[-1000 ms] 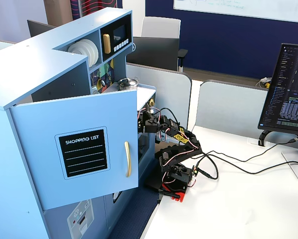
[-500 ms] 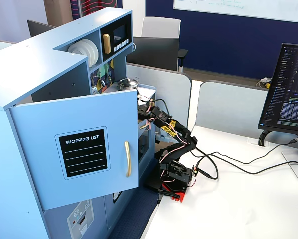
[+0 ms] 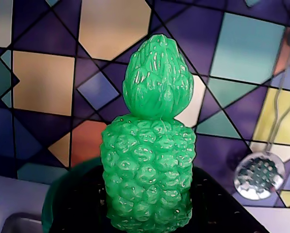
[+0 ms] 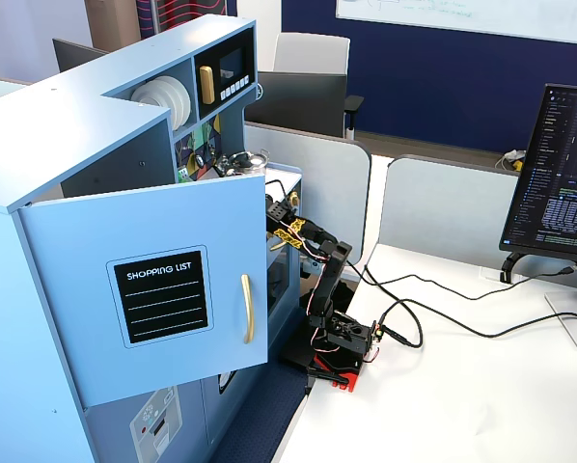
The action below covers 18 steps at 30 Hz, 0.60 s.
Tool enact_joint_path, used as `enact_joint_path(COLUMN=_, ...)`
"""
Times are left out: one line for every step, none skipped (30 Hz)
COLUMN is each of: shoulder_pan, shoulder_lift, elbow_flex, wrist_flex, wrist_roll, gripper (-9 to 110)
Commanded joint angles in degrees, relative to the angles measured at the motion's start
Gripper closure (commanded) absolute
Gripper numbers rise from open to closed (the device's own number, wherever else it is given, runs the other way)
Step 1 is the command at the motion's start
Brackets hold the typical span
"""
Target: Pick up the green pineapple from the left cabinet and place it in the green recipient
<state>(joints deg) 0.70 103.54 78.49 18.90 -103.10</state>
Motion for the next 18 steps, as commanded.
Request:
enact_joint_path(shoulder_pan=-1.49, shoulder_lift=-2.02, elbow_flex=-6.50, wrist_flex=-3.34, wrist_roll=-0.26, gripper=101)
enact_joint_path(shoulder_pan=-1.58, shoulder_lift=-2.37, elbow_flex=-6.94, wrist_flex=-3.25, wrist_roll=-0.26, gripper=101)
enact_joint_path(shoulder_pan=-1.67, shoulder_lift=-2.64, elbow_flex=-7.29, wrist_flex=-3.16, wrist_roll=-0.26, gripper=101)
enact_joint_path(shoulder_pan=-1.76, shoulder_lift=-2.99, elbow_flex=-7.56, wrist_flex=-3.16, wrist_roll=-0.35, gripper=101)
enact_joint_path(shoulder_pan=-1.85, shoulder_lift=-3.16, elbow_flex=-7.82, wrist_flex=-3.16, wrist_roll=-0.35, gripper=101)
enact_joint_path(shoulder_pan=-1.93, shoulder_lift=-3.34, elbow_flex=-8.00, wrist_flex=-3.16, wrist_roll=0.00, gripper=95)
enact_joint_path(shoulder_pan=-1.93, shoulder_lift=-3.52, elbow_flex=-8.00, wrist_flex=-3.25, wrist_roll=0.44, gripper=90)
enact_joint_path(shoulder_pan=-1.93, shoulder_lift=-3.60, elbow_flex=-8.00, wrist_flex=-3.43, wrist_roll=0.62, gripper=87)
enact_joint_path(shoulder_pan=-2.02, shoulder_lift=-3.78, elbow_flex=-8.00, wrist_flex=-3.96, wrist_roll=0.97, gripper=84)
enact_joint_path(shoulder_pan=-2.02, shoulder_lift=-3.78, elbow_flex=-8.00, wrist_flex=-3.96, wrist_roll=1.05, gripper=81)
enact_joint_path(shoulder_pan=-2.02, shoulder_lift=-3.78, elbow_flex=-8.00, wrist_flex=-3.96, wrist_roll=1.05, gripper=78)
enact_joint_path(shoulder_pan=-1.93, shoulder_lift=-3.78, elbow_flex=-8.00, wrist_flex=-3.96, wrist_roll=1.05, gripper=76)
enact_joint_path(shoulder_pan=-1.85, shoulder_lift=-3.78, elbow_flex=-8.00, wrist_flex=-3.96, wrist_roll=0.88, gripper=75)
enact_joint_path(shoulder_pan=-1.76, shoulder_lift=-3.69, elbow_flex=-7.82, wrist_flex=-3.96, wrist_roll=0.53, gripper=75)
enact_joint_path(shoulder_pan=-1.58, shoulder_lift=-3.60, elbow_flex=-7.82, wrist_flex=-3.96, wrist_roll=0.44, gripper=74)
enact_joint_path(shoulder_pan=-1.49, shoulder_lift=-3.52, elbow_flex=-7.82, wrist_flex=-3.78, wrist_roll=0.26, gripper=74)
enact_joint_path(shoulder_pan=-1.32, shoulder_lift=-3.34, elbow_flex=-7.56, wrist_flex=-3.78, wrist_roll=0.00, gripper=74)
enact_joint_path(shoulder_pan=-1.23, shoulder_lift=-3.34, elbow_flex=-7.47, wrist_flex=-3.87, wrist_roll=0.00, gripper=74)
